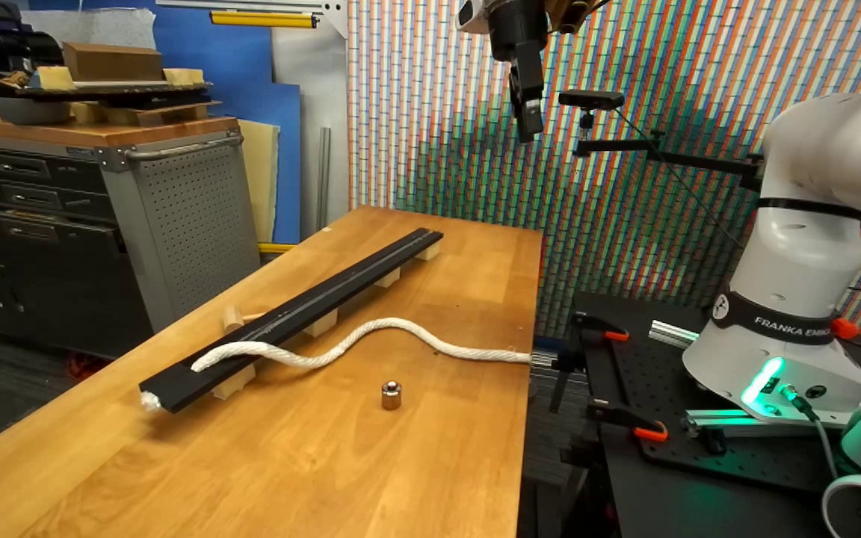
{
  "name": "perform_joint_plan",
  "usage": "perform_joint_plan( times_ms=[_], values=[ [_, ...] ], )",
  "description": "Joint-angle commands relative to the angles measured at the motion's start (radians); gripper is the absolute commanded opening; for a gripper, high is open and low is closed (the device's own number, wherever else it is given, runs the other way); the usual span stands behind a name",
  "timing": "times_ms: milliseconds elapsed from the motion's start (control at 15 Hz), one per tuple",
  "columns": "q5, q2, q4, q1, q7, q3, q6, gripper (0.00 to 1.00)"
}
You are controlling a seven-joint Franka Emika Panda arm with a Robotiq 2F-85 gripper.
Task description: Pick up the rope and arrange properly on the board
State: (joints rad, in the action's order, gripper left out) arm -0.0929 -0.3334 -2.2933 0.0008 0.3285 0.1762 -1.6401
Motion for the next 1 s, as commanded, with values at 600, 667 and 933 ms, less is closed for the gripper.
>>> perform_joint_plan(
  times_ms=[600, 667, 933],
  values=[
    [-0.002, 0.007, -0.021, -0.022, -0.007, -0.020, -0.010, 1.00],
    [-0.003, 0.005, -0.031, -0.023, -0.011, -0.020, -0.016, 1.00],
    [-0.015, -0.028, -0.105, -0.035, -0.061, -0.025, -0.122, 1.00]
  ],
)
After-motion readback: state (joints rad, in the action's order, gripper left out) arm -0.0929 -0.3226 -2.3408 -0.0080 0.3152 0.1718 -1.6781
